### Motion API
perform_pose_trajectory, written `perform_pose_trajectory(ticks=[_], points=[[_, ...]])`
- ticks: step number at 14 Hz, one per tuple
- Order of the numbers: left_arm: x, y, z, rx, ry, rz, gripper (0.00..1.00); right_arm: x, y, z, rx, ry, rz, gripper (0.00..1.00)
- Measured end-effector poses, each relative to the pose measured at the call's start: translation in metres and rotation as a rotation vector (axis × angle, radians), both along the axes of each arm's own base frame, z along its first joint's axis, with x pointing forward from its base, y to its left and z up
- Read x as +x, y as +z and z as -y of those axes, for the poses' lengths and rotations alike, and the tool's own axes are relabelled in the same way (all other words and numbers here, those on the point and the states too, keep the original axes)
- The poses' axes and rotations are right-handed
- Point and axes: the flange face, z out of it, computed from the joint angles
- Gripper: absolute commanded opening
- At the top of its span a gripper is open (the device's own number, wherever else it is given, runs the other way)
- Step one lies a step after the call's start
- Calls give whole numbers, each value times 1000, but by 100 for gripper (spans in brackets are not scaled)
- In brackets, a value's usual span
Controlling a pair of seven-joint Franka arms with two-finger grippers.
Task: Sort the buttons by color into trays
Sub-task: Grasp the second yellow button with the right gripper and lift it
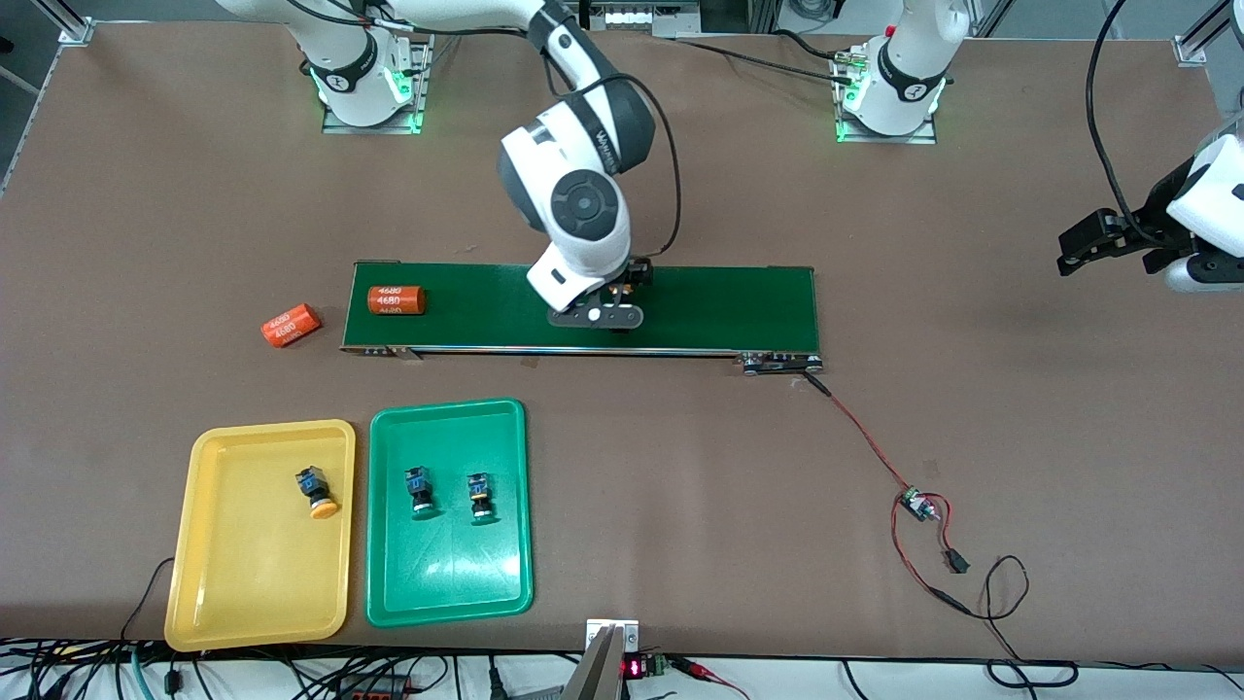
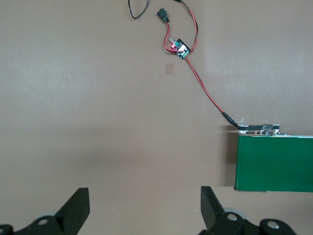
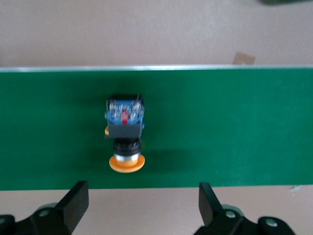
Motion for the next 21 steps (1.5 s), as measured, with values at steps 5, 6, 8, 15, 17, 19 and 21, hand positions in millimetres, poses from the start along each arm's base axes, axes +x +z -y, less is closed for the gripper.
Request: perform_pose_trajectory(ticks=[5, 6, 8, 15, 17, 19, 21], points=[[1, 4, 1, 0, -2, 10, 100, -1, -25, 11, -30, -25, 18, 100], [1, 6, 1, 0, -3, 13, 100, 1, -29, 15, -30, -34, 23, 100], [2, 6, 2, 0, -4, 14, 100, 5, -38, 22, -31, -47, 33, 93], [4, 5, 3, 0, -5, 12, 100, 14, -53, 31, -30, -81, 57, 32], [4, 5, 3, 0, -5, 13, 100, 16, -52, 33, -30, -91, 59, 17], [4, 5, 3, 0, -5, 13, 100, 19, -53, 36, -31, -101, 59, 5], [4, 5, 3, 0, -5, 14, 100, 26, -49, 41, -27, -116, 67, 2]])
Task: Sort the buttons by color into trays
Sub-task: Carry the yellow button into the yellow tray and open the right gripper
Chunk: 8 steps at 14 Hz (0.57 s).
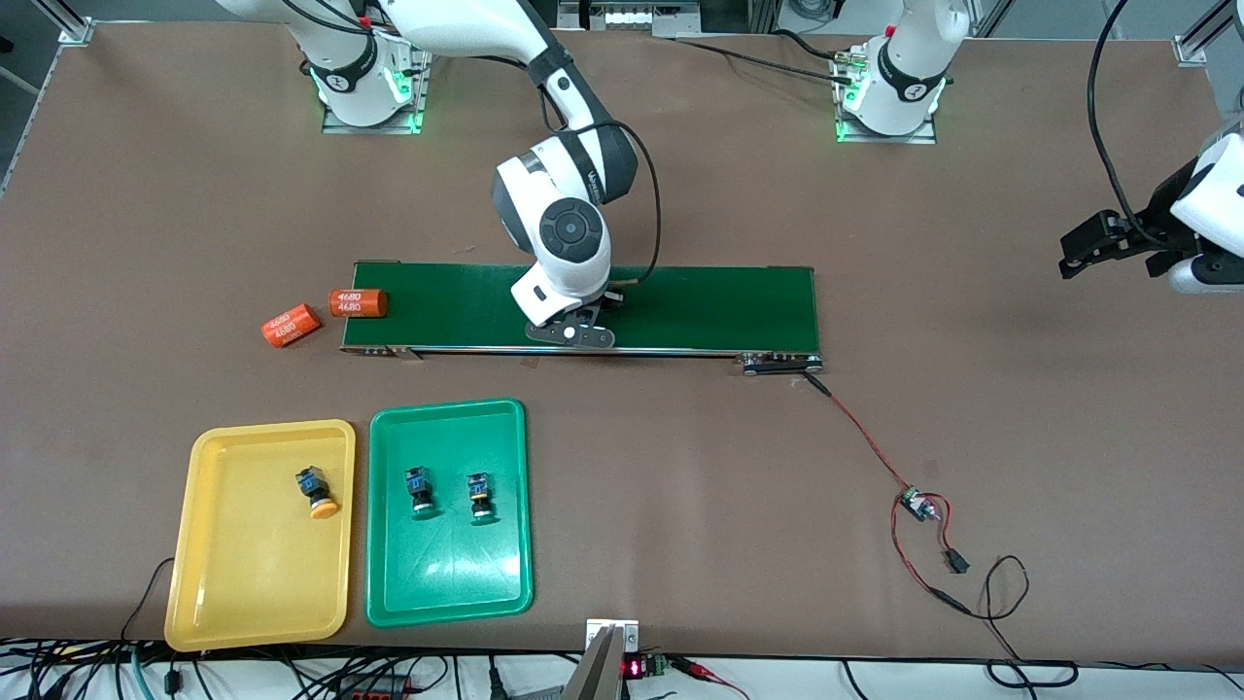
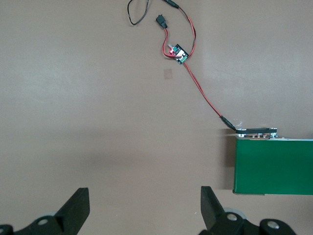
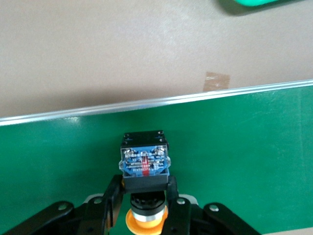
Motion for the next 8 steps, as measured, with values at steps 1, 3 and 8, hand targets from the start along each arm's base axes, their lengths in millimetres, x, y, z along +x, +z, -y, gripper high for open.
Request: perform_pose_trajectory(ticks=[1, 3, 8], points=[[0, 0, 0, 0, 0, 0, 100, 11, 7, 6, 11, -16, 20, 0], [0, 0, 1, 0, -1, 0, 100, 52, 34, 34, 41, -76, 78, 0], [1, 0, 4, 0, -6, 0, 100, 162, 75, 191, 68, -98, 160, 0]])
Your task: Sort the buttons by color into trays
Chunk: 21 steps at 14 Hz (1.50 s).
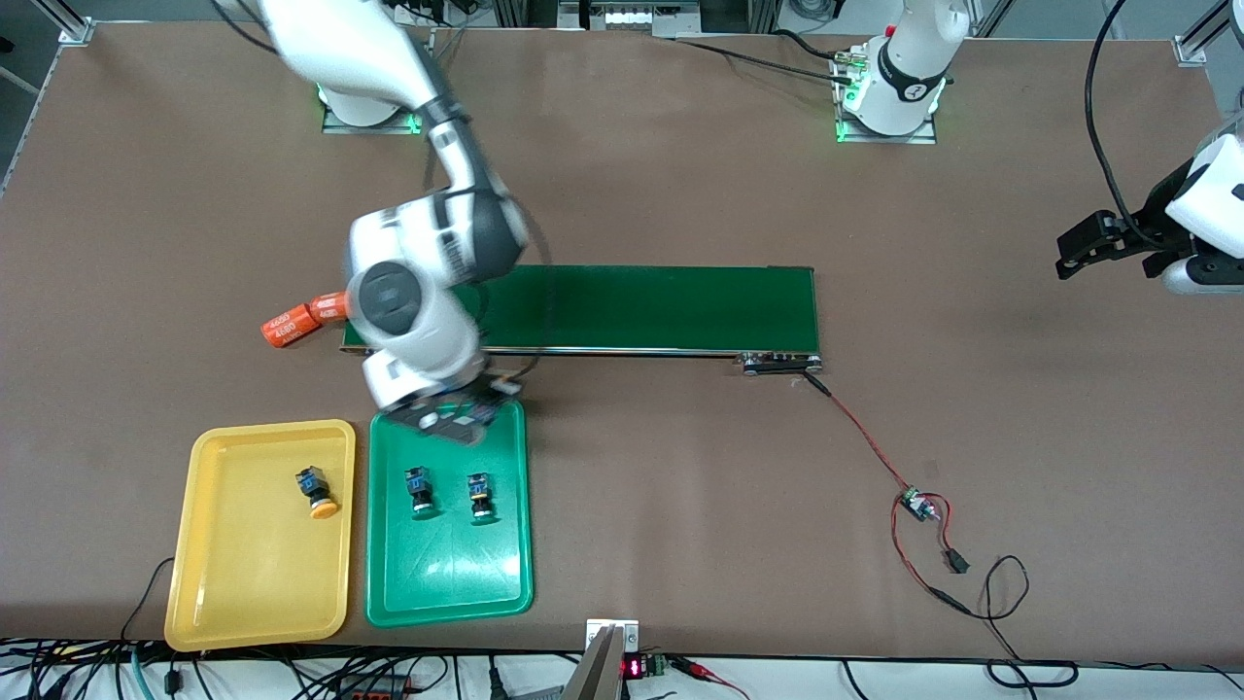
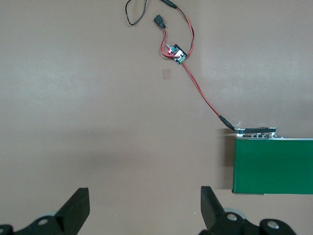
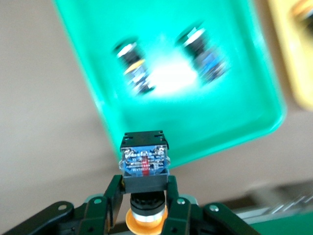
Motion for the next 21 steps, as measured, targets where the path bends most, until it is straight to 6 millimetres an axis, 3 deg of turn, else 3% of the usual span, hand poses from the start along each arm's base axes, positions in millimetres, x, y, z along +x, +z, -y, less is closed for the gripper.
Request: perform_pose_trajectory(ticks=[4, 6, 8, 12, 15, 16, 17, 21], points=[[0, 0, 0, 0, 0, 1, 100, 43, -15, 152, -38, 210, -9, 0], [0, 0, 0, 0, -1, 1, 100, 55, -32, 205, -59, 279, 12, 0], [0, 0, 0, 0, -1, 1, 100, 66, -48, 230, -95, 333, 74, 0], [0, 0, 0, 0, -1, 1, 100, 82, -93, 256, -195, 411, 203, 0], [0, 0, 0, 0, -1, 1, 100, 86, -124, 296, -243, 437, 213, 3], [0, 0, 0, 0, -1, 1, 100, 86, -131, 305, -248, 442, 206, 44], [0, 0, 0, 0, -1, 1, 100, 86, -133, 312, -252, 442, 206, 99], [0, 0, 1, 0, -1, 1, 100, 85, -134, 314, -213, 425, 168, 100]])
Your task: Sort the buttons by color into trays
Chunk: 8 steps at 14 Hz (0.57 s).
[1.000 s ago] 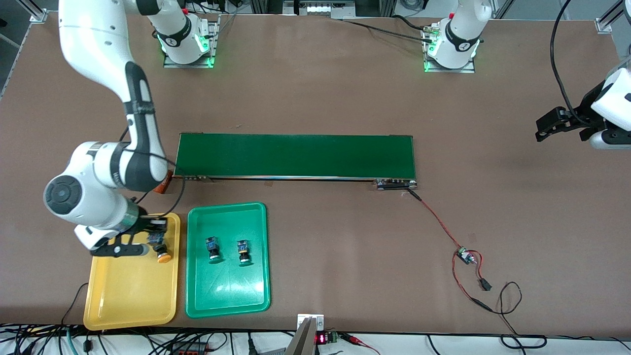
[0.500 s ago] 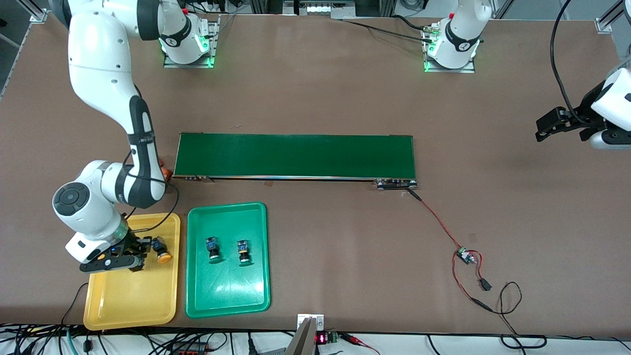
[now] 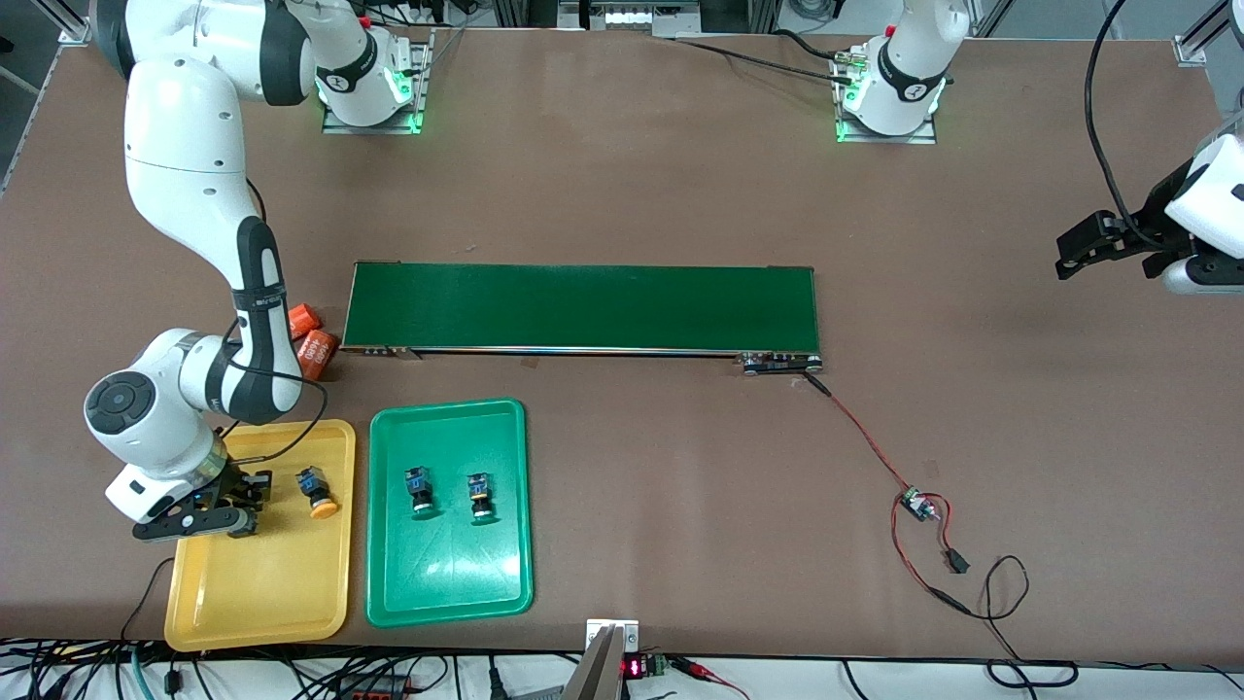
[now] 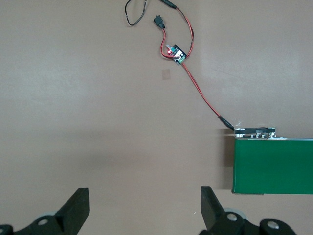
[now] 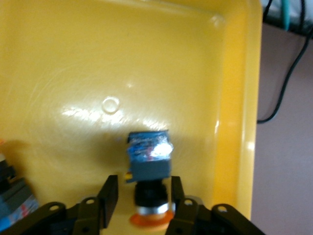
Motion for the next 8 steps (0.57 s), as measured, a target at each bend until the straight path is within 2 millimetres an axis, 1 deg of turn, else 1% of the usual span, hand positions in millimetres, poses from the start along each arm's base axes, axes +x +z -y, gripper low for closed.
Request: perform_pose_trajectory(ticks=[1, 2, 4, 8], points=[[0, 0, 0, 0, 0, 0, 100, -1, 4, -4, 36, -15, -44, 100], [0, 0, 0, 0, 0, 0, 100, -3, 13, -8, 72, -25, -84, 100], [0, 0, 0, 0, 0, 0, 100, -3, 45, -17, 118, -24, -126, 100], [0, 0, 1, 0, -2, 0, 100, -11, 114, -24, 179, -15, -168, 100]])
